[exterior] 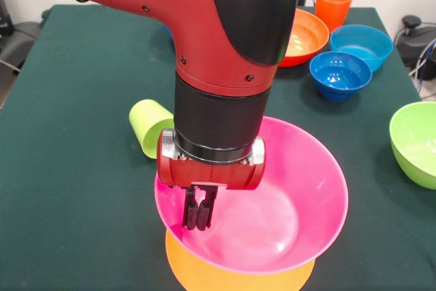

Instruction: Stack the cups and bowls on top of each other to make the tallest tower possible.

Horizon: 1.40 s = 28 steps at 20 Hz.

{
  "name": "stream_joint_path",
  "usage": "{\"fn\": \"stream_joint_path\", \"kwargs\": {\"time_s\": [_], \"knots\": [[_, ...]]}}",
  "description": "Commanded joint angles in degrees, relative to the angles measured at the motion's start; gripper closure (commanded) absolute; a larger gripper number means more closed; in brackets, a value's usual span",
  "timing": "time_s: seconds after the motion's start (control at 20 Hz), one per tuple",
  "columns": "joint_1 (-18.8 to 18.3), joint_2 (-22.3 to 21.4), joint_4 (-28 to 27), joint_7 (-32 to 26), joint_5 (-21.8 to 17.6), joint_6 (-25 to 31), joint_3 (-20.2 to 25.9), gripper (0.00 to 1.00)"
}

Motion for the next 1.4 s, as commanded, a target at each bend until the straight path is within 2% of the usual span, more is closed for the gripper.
{"fn": "stream_joint_path", "kwargs": {"time_s": [0.05, 1.15, 1.4], "knots": [[0.2, 0.2, 1.6, 0.2, -3.6, 5.2, 5.2, 1.0], [0.7, -0.3, 2.8, 0.7, -3.6, 4.7, 5.5, 1.0], [2.0, -1.7, 5.3, 2.2, -3.3, 3.9, 5.9, 1.0]]}}
